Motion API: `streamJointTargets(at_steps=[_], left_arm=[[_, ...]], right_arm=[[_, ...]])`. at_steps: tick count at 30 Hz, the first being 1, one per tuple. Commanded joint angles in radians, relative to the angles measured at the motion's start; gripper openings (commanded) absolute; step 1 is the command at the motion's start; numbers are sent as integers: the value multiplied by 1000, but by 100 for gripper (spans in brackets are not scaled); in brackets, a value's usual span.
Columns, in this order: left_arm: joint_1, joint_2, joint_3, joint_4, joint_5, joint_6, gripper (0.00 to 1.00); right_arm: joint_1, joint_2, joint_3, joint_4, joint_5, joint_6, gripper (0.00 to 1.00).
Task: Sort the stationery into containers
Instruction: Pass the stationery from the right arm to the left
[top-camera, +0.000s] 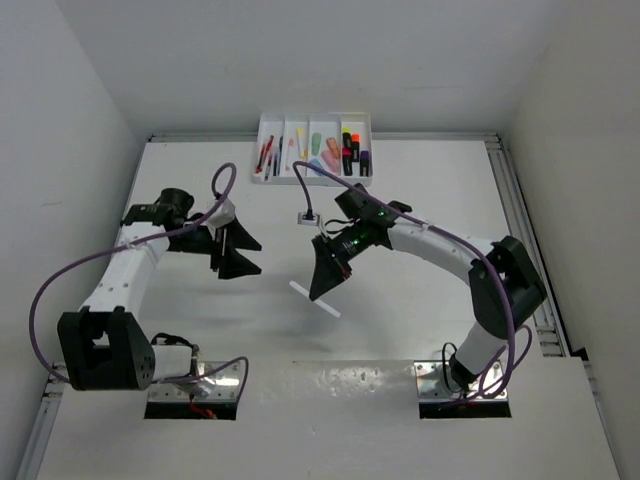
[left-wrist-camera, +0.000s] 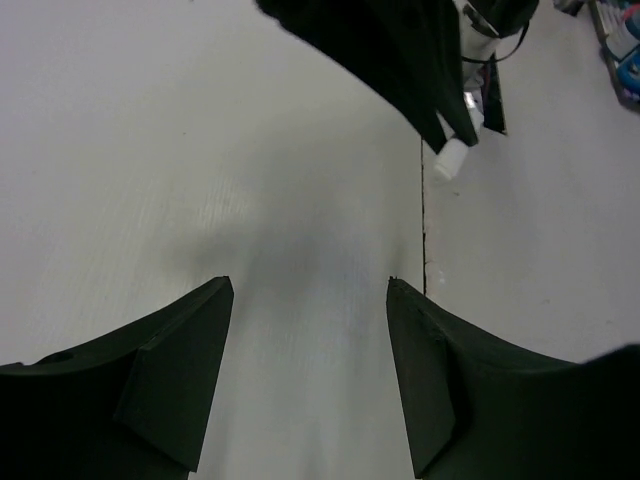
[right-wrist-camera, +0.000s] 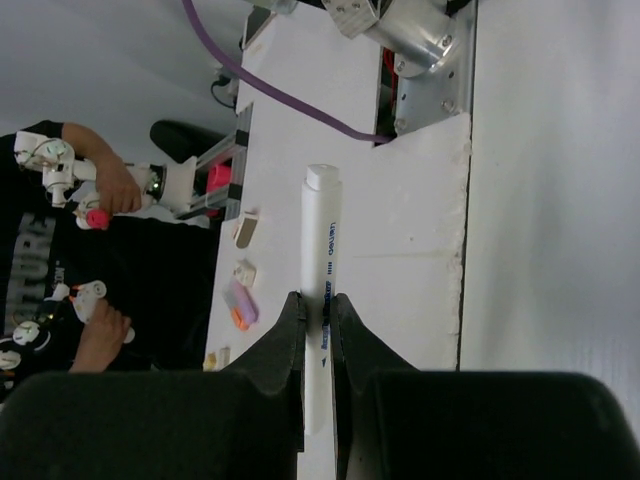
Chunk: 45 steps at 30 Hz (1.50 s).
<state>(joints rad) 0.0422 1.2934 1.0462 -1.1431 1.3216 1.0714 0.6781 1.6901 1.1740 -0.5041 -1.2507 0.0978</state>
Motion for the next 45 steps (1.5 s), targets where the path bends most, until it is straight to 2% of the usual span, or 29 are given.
streamJointTargets(at_steps=[1,7,21,32,36,45], left_arm=[[-59,-98,-14,-23,27,110,69],[-146,-140,-67,88,36,-51,73],[-310,-189,-124,140,-33,-76,68],[-344,-195,-144,146,-33,-71,56],[-344,-198,-149,151,-25,-73,48],[-344,-197,-143,148,-9,-71,52]], right_arm=[[14,-24,3,-63,-1,-78,0],[46,-14,24,-80,48,-75,0],[87,36,95,-82,59,-41,0],[97,51,127,-83,62,-33,0],[103,56,124,-82,63,-32,0],[115,66,138,-80,69,-29,0]])
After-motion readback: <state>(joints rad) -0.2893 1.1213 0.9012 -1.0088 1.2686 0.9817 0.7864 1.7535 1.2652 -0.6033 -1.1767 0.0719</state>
